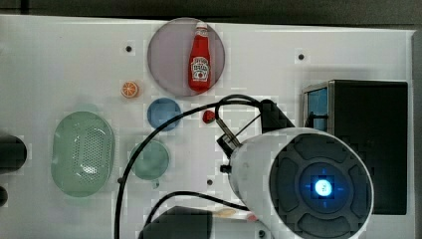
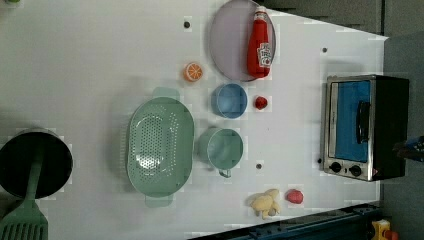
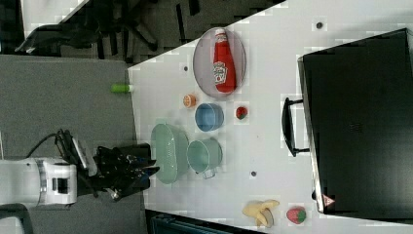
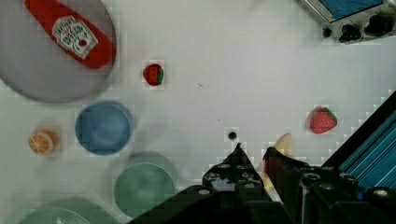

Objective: Flap open oven.

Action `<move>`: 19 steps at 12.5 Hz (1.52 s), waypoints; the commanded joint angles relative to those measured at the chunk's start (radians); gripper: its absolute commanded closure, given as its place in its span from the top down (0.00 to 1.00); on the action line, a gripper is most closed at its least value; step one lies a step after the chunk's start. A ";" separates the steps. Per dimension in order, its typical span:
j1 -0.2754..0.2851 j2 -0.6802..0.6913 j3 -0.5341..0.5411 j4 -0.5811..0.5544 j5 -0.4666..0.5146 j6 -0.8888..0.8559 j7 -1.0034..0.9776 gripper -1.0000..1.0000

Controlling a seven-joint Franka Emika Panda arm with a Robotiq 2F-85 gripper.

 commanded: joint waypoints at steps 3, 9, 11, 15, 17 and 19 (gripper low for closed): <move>-0.026 -0.005 -0.090 -0.089 -0.140 0.082 -0.500 0.18; -0.039 0.025 -0.221 -0.201 -0.260 0.379 -0.884 0.18; -0.040 0.068 -0.272 -0.224 -0.260 0.476 -0.923 0.18; -0.042 0.200 -0.320 -0.229 -0.260 0.624 -0.995 0.18; -0.043 0.265 -0.332 -0.229 -0.257 0.688 -0.998 0.18; -0.044 0.322 -0.340 -0.229 -0.255 0.709 -0.998 0.18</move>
